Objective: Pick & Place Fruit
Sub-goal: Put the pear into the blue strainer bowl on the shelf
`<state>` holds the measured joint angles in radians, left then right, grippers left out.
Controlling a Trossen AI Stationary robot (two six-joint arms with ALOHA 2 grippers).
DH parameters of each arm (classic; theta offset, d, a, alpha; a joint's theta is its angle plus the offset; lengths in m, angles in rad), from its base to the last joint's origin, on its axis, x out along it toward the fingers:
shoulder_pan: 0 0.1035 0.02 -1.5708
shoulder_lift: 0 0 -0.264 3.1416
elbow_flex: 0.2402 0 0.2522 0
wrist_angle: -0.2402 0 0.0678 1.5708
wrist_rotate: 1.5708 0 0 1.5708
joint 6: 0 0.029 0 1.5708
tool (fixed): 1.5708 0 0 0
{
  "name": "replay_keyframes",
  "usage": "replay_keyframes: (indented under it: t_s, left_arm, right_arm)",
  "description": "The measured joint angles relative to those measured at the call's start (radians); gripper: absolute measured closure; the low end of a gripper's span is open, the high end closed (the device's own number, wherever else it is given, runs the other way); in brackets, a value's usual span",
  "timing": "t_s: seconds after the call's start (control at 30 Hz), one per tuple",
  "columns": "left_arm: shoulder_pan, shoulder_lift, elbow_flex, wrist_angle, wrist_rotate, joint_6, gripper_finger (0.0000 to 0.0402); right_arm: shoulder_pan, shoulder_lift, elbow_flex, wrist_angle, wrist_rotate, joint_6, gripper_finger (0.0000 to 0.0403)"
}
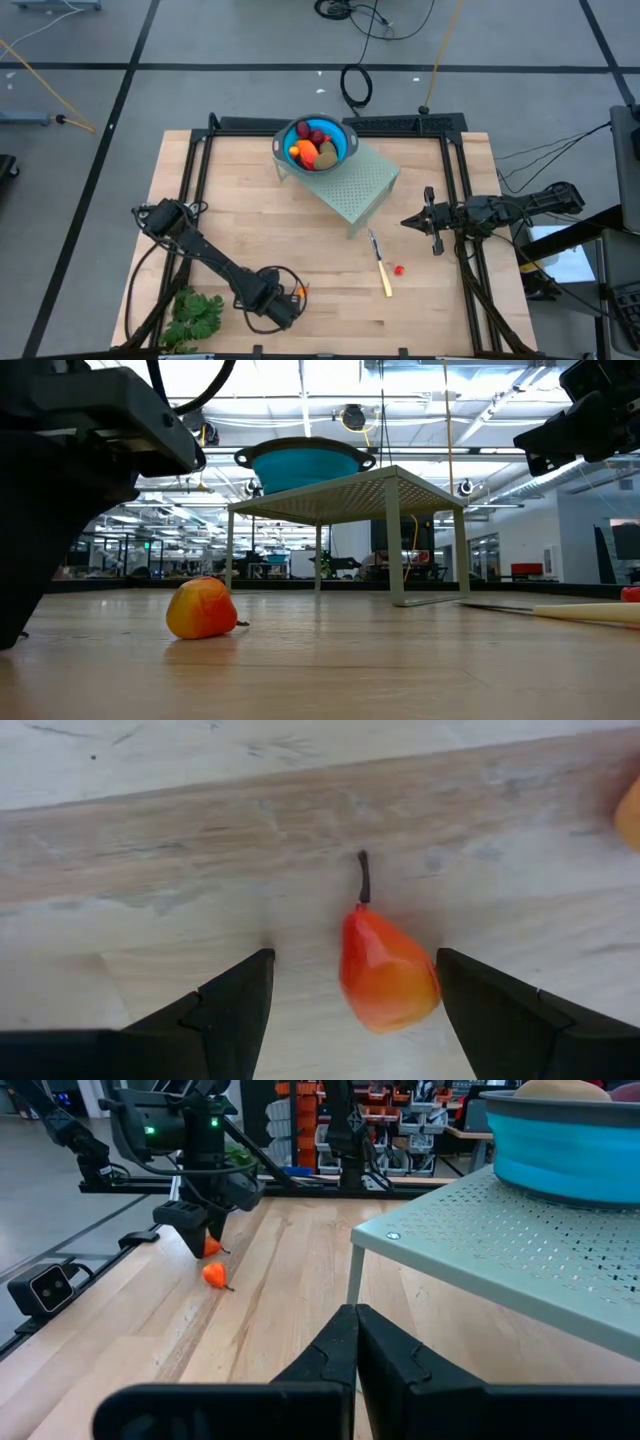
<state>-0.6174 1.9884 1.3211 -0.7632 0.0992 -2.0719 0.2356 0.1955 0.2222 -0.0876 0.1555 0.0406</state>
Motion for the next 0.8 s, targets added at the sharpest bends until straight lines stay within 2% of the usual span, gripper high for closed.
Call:
replay_keyframes:
  t_s: [0.37, 0.8]
  left_arm:
    - [0.001, 0.000, -0.003, 0.006, 0.005, -0.010, 0.0126]
    - [0.001, 0.000, -0.005, 0.007, 0.009, 0.007, 0.0264]
  right_arm:
    - [0.000, 0.000, 0.000, 0.000, 0.000, 0.000, 0.0403]
    - [0.000, 0.000, 0.000, 0.000, 0.000, 0.000, 0.0403]
